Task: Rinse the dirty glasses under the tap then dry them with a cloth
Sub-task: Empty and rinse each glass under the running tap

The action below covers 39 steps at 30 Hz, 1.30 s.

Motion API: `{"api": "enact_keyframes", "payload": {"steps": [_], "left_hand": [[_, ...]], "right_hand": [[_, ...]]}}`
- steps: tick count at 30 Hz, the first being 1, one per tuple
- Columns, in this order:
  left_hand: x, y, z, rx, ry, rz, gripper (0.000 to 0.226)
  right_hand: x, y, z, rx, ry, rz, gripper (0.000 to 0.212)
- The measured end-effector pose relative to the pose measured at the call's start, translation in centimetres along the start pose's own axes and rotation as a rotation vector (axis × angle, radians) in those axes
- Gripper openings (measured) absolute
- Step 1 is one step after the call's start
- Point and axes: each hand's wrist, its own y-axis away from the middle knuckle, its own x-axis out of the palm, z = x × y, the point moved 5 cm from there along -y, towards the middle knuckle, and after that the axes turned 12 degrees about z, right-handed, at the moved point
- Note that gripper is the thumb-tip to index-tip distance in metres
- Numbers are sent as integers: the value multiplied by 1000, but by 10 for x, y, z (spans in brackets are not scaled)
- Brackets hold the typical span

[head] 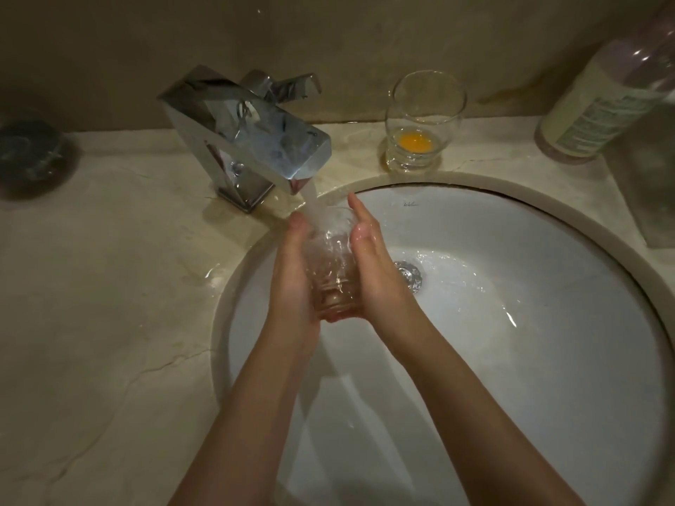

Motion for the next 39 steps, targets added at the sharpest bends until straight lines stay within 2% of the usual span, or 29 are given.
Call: {"api": "enact_keyframes", "payload": {"steps": [2, 4, 6, 10, 12, 14, 19, 21, 24, 27, 29, 35, 39], "left_hand": [[-3, -1, -5, 135, -191, -94, 60], [-3, 2, -13, 286, -500, -185, 64], [-1, 5, -16, 307, -601, -169, 64], [-7, 3, -10, 116, -312, 88, 66], [-10, 7, -10, 40, -304, 147, 59], [-12, 8, -13, 38, -334, 174, 48], [-15, 11, -19, 58, -345, 139, 64], [-15, 14, -19, 52, -336, 114, 63], [-12, 19, -23, 50, -322, 77, 56], [-8, 25, -29, 38, -317, 35, 60], [-8, 26, -32, 34, -301, 8, 60], [-12, 27, -40, 22, -327, -53, 54], [-14, 27, -44, -1, -366, -67, 70]], "right_hand": [[-2, 7, 6, -36, 103, -11, 32], [0, 12, 11, -70, 173, -7, 40], [2, 13, 11, -68, 157, -11, 41], [-7, 7, 5, -46, -55, -60, 59], [-12, 7, 3, 19, -71, -78, 72], [-14, 8, -1, 68, -73, -62, 71], [-10, 13, 0, 76, -165, -26, 64], [-12, 16, 4, 74, -153, -26, 62], [-14, 21, 11, 102, -28, -17, 64], [-16, 23, 28, 86, 123, -8, 47], [-19, 20, 46, 49, 179, -49, 45], [-25, -20, 104, -28, 152, -86, 48], [-13, -42, 122, 3, 98, -27, 52]]}}
